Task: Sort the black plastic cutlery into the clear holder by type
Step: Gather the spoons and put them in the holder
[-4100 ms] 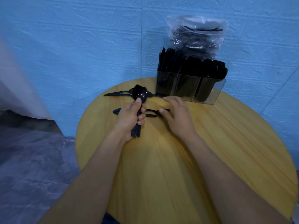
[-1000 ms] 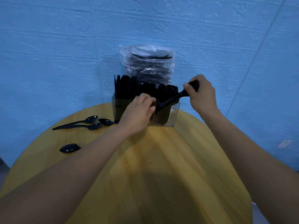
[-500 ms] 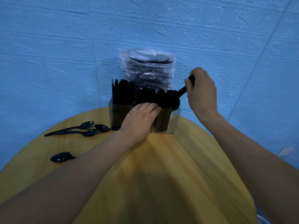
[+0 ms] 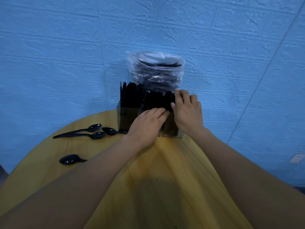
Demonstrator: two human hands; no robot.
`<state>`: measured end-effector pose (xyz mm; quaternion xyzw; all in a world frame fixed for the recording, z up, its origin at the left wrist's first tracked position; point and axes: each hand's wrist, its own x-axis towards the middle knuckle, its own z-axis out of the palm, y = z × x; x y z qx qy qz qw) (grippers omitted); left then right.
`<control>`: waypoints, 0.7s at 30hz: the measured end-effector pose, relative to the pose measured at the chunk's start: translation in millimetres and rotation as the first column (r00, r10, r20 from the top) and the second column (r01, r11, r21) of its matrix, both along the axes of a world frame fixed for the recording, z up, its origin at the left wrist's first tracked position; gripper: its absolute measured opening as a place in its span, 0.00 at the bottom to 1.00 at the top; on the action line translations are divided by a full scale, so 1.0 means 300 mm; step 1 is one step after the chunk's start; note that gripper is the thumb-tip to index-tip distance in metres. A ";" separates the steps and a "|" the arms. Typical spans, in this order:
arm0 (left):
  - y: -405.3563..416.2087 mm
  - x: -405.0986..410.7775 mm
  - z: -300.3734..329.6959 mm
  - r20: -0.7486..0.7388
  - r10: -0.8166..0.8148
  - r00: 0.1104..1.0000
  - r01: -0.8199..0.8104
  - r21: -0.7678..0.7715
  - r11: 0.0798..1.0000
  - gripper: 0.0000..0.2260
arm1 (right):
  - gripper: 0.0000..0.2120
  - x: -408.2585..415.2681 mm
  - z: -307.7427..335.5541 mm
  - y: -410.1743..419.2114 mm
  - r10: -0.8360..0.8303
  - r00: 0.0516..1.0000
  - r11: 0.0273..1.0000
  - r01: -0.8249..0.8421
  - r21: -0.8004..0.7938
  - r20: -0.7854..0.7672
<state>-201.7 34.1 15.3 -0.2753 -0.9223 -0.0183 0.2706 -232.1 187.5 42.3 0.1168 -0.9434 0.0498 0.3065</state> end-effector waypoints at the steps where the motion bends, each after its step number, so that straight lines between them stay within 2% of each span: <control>1: -0.001 0.004 -0.001 0.011 0.001 1.000 -0.001 0.002 1.000 0.26 | 0.25 0.002 0.003 0.001 -0.012 1.000 1.000 0.013 -0.005 0.022; 4: -0.032 0.038 -0.004 0.044 0.003 0.999 -0.005 0.050 0.999 0.26 | 0.26 0.043 0.008 -0.025 -0.023 1.000 0.997 0.022 -0.073 -0.019; 8: -0.149 0.139 -0.030 0.092 0.053 0.994 -0.065 0.140 0.988 0.22 | 0.19 0.131 -0.054 -0.135 0.074 0.984 0.984 -0.097 -0.146 -0.160; 10: -0.236 0.190 -0.057 0.137 0.100 0.986 -0.125 0.188 0.974 0.20 | 0.16 0.167 -0.097 -0.220 0.179 0.981 0.965 -0.189 -0.179 -0.072; 11: -0.285 0.213 -0.072 0.164 0.128 0.978 -0.161 0.204 0.966 0.20 | 0.15 0.185 -0.116 -0.265 0.225 0.974 0.953 -0.216 -0.211 0.021; 15: -0.490 0.292 -0.118 0.288 0.277 0.917 -0.357 0.282 0.890 0.18 | 0.18 0.246 -0.183 -0.434 0.397 0.856 0.906 -0.306 -0.293 0.332; 18: -0.605 0.331 -0.133 0.351 0.354 0.867 -0.461 0.293 0.838 0.16 | 0.22 0.281 -0.210 -0.547 0.442 0.765 0.896 -0.358 -0.263 0.467; 21: -0.664 0.347 -0.143 0.365 0.373 0.853 -0.494 0.334 0.802 0.14 | 0.22 0.296 -0.223 -0.621 0.425 0.729 0.904 -0.372 -0.211 0.536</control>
